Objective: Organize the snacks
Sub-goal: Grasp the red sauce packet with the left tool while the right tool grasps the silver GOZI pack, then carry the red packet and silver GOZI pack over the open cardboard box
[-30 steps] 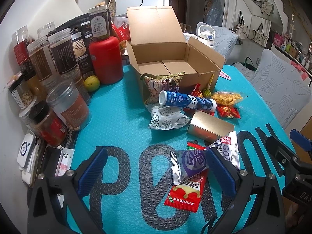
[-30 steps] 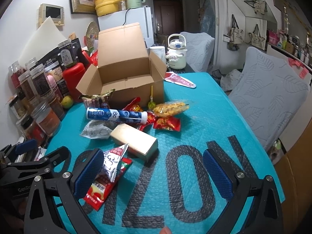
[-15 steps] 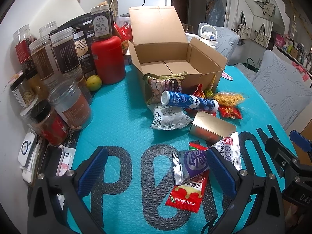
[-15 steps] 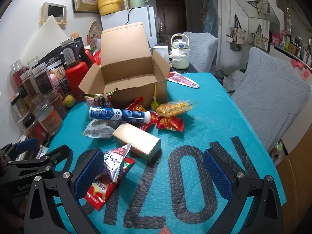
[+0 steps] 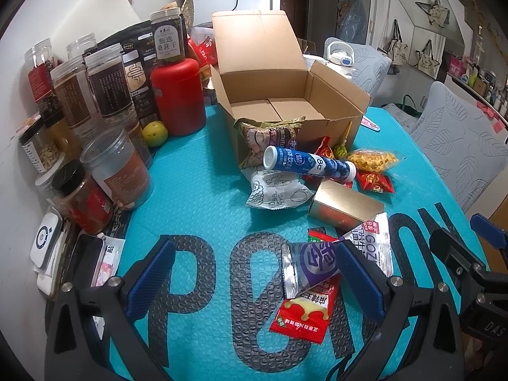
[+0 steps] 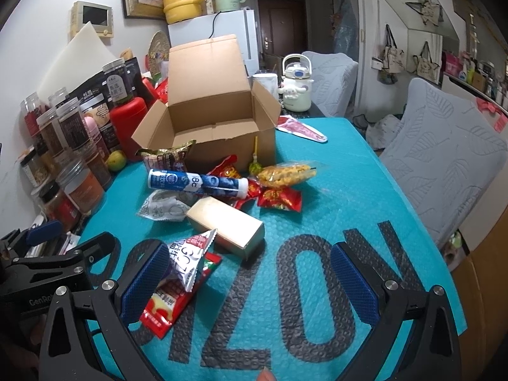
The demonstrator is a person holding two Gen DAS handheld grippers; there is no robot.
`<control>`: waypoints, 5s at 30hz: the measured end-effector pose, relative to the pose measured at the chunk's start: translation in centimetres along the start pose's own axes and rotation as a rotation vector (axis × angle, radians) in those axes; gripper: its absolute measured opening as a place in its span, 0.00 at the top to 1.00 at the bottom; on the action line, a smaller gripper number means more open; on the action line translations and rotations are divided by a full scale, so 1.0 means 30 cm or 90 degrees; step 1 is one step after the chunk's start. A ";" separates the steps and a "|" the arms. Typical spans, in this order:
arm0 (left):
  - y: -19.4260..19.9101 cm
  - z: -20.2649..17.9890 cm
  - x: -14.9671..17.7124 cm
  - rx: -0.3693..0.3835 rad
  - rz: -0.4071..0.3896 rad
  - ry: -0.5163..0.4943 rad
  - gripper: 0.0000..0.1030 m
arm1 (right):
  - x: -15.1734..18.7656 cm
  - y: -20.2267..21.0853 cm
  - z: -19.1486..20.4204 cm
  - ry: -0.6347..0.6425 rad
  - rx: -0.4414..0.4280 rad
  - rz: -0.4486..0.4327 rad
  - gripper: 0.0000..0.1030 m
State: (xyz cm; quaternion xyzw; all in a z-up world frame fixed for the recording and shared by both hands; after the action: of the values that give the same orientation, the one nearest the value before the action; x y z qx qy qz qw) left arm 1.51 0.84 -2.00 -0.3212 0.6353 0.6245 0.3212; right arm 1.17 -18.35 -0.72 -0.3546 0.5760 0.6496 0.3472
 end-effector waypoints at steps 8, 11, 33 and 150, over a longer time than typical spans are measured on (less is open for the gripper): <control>0.031 0.007 0.025 -0.012 -0.009 0.011 0.00 | 0.016 0.020 0.013 0.001 -0.030 -0.009 0.00; 0.039 0.009 0.041 -0.019 -0.008 0.017 0.00 | 0.023 0.025 0.019 -0.001 -0.048 -0.011 0.00; 0.020 0.174 0.189 -0.078 0.015 0.078 0.00 | 0.129 -0.183 0.163 -0.033 -0.191 0.069 0.00; -0.192 -0.054 -0.490 0.091 -0.194 -0.044 0.55 | -0.450 -0.383 0.095 0.028 -0.292 -0.117 0.54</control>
State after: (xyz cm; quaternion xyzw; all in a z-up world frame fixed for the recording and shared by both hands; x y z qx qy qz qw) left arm 14.78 -0.75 6.53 -0.3686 0.6104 0.5326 0.4559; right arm 17.74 -15.01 5.37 -0.4892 0.3865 0.7210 0.3025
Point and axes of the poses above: each gripper's, at about its wrist camera, not at the fingertips, and y roughly against the way its jaws point, z to its left, x to its underside, the point moved 3 cm from there along -y, roughly the way its jaws point, and after that the axes turned 12 degrees about -z, right-handed, at the moved point
